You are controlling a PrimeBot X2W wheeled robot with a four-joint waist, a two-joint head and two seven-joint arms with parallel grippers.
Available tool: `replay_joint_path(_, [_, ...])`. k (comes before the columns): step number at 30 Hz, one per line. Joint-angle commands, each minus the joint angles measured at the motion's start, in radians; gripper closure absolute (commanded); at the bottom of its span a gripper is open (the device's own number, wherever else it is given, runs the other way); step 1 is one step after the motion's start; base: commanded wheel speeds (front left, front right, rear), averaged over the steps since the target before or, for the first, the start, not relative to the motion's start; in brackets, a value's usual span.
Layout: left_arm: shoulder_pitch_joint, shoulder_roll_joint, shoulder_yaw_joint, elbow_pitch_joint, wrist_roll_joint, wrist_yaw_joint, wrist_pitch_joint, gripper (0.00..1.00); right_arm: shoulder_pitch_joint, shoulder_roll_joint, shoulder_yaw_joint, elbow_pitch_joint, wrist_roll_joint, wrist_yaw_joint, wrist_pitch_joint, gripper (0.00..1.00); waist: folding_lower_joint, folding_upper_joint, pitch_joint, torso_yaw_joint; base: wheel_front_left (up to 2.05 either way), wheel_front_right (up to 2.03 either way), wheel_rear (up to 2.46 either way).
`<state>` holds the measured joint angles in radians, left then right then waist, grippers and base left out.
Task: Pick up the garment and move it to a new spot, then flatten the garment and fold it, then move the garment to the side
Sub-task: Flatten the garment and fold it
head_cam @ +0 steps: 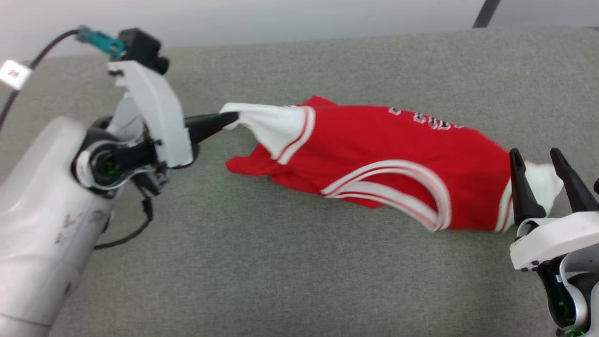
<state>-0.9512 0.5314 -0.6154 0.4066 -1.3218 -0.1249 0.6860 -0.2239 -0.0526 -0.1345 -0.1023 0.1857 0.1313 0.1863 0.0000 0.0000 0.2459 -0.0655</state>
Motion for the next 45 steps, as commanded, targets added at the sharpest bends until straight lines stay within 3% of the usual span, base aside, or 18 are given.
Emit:
replay_joint_path(1, [0.02, 0.013, 0.005, 0.001, -0.005, -0.007, 0.002, 1.0, 0.012, -0.001, 0.0, -0.006, 0.001, -0.001, 0.006, 0.0, 0.0, 0.0, -0.018, 0.02, 0.0, 0.0, 0.0])
replay_joint_path(19, [0.289, 0.237, -0.037, -0.032, 0.073, 0.056, -0.014, 1.0, 0.055, -0.018, -0.011, -0.039, 0.01, -0.001, 0.041, 0.0, 0.0, 0.0, -0.039, 0.024, 0.0, 0.0, 0.0])
replay_joint_path(28, [0.316, 0.252, -0.071, -0.002, 0.149, 0.083, -0.057, 1.0, 0.042, -0.031, -0.001, -0.06, 0.001, -0.001, 0.082, 0.0, 0.0, 0.0, -0.027, 0.032, 0.0, 0.0, 0.0])
replay_joint_path(38, [0.309, 0.205, -0.078, 0.122, 0.171, 0.056, -0.132, 1.0, 0.045, -0.05, 0.008, -0.066, -0.01, -0.001, 0.129, 0.0, 0.0, 0.0, -0.01, 0.035, 0.0, 0.0, 0.0])
replay_joint_path(40, [0.306, 0.194, -0.075, 0.145, 0.166, 0.044, -0.149, 0.91, 0.047, -0.055, 0.012, -0.067, -0.011, -0.001, 0.138, 0.0, 0.0, 0.0, -0.01, 0.039, 0.0, 0.0, 0.0])
replay_joint_path(42, [0.303, 0.179, -0.074, 0.16, 0.161, 0.029, -0.166, 0.71, 0.045, -0.061, 0.019, -0.066, -0.013, -0.001, 0.147, 0.0, 0.0, 0.0, -0.011, 0.046, 0.0, 0.0, 0.0])
replay_joint_path(43, [0.3, 0.171, -0.071, 0.167, 0.158, 0.027, -0.178, 0.24, 0.044, -0.066, 0.023, -0.065, -0.014, -0.001, 0.152, 0.0, 0.0, 0.0, -0.013, 0.05, 0.0, 0.0, 0.0])
replay_joint_path(44, [0.297, 0.166, -0.071, 0.173, 0.157, 0.022, -0.186, 0.01, 0.044, -0.072, 0.032, -0.063, -0.013, -0.001, 0.162, 0.0, 0.0, 0.0, -0.014, 0.053, 0.0, 0.0, 0.0])
replay_joint_path(45, [0.294, 0.162, -0.072, 0.177, 0.161, 0.018, -0.197, 0.0, 0.045, -0.081, 0.04, -0.06, -0.013, -0.001, 0.172, 0.0, 0.0, 0.0, -0.016, 0.058, 0.0, 0.0, 0.0])
